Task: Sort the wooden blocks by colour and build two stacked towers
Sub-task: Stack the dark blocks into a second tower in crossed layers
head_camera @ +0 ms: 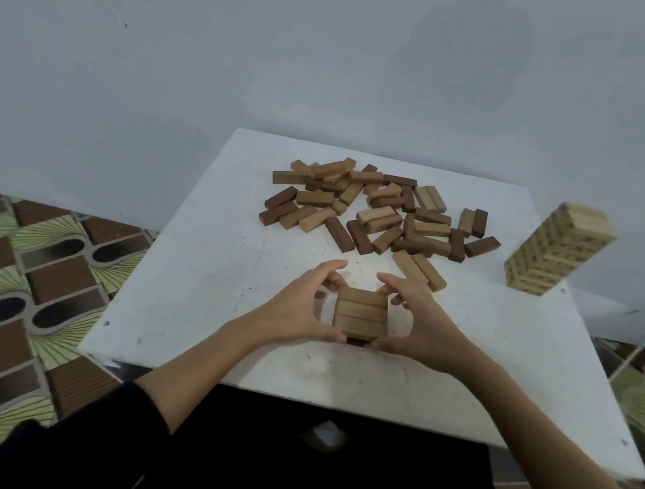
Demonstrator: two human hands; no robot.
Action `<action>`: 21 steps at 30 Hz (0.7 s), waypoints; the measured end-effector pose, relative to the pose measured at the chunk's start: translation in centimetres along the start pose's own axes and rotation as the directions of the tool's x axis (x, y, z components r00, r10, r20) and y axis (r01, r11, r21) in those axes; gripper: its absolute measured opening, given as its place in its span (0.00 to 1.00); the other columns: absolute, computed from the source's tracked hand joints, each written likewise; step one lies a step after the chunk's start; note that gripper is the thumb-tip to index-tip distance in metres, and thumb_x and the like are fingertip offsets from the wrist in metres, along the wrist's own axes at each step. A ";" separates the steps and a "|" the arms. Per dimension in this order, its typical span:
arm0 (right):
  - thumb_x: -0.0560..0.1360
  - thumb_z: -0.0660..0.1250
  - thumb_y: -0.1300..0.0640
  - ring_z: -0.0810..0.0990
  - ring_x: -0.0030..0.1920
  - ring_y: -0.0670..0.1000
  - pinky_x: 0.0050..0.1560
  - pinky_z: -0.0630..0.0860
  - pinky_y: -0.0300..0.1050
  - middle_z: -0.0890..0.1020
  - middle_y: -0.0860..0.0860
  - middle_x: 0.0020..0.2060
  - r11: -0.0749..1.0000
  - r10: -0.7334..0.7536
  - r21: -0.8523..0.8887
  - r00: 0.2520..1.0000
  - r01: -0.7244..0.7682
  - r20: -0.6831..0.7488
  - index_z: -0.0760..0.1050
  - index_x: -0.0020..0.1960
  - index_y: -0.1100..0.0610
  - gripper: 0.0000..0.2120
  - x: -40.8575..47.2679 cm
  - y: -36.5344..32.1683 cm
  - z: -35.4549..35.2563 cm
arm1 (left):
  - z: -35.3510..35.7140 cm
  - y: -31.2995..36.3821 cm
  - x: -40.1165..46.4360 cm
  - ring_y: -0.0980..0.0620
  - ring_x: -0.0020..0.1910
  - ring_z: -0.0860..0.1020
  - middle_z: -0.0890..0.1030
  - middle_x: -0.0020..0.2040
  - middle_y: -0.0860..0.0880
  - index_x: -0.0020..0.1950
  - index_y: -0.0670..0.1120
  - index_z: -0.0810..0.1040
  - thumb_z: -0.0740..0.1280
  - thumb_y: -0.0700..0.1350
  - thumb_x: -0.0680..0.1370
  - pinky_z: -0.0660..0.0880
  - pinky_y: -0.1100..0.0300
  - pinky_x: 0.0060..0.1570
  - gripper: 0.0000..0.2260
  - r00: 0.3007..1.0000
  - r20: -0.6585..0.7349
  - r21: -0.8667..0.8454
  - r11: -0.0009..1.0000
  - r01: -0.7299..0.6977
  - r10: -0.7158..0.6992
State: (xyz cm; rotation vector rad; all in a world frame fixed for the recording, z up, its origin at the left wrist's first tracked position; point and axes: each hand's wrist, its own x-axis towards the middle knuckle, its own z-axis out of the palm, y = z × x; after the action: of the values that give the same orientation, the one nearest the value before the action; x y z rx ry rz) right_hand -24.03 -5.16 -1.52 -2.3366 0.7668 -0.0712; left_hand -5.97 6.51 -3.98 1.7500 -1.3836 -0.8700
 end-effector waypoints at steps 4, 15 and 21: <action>0.66 0.77 0.52 0.65 0.60 0.46 0.64 0.68 0.45 0.67 0.47 0.64 1.000 -0.005 -0.014 1.000 0.005 0.016 0.55 0.74 0.50 0.44 -0.1 0.1 0.5 | 0.3 0.0 -0.1 0.56 0.63 0.69 0.71 0.63 0.54 0.75 0.51 0.58 0.80 0.45 0.64 0.68 0.56 0.66 0.46 0.999 0.023 0.026 0.999 0.028 -0.028; 0.65 0.77 0.52 0.61 0.64 0.49 0.66 0.65 0.48 0.65 0.50 0.66 0.993 -0.081 -0.080 0.996 0.084 0.036 0.48 0.75 0.52 0.49 0.2 -0.4 0.7 | 0.9 0.7 0.4 0.59 0.62 0.66 0.66 0.64 0.55 0.76 0.52 0.53 0.80 0.47 0.64 0.66 0.72 0.59 0.49 0.995 0.094 0.127 0.991 -0.038 0.027; 0.66 0.76 0.52 0.62 0.58 0.47 0.61 0.67 0.47 0.67 0.50 0.62 0.986 -0.121 -0.110 0.992 0.122 0.022 0.49 0.75 0.53 0.48 0.6 -0.3 1.1 | 1.4 0.3 1.0 0.57 0.60 0.67 0.69 0.61 0.53 0.76 0.51 0.54 0.80 0.46 0.65 0.66 0.65 0.58 0.48 0.995 0.080 0.142 0.988 -0.063 0.052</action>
State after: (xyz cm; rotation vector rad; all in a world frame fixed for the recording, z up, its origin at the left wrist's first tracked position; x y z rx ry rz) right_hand -23.11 -4.62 -2.30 -2.4855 0.6343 -0.0648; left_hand -7.15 5.27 -4.49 1.7905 -1.5737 -0.8299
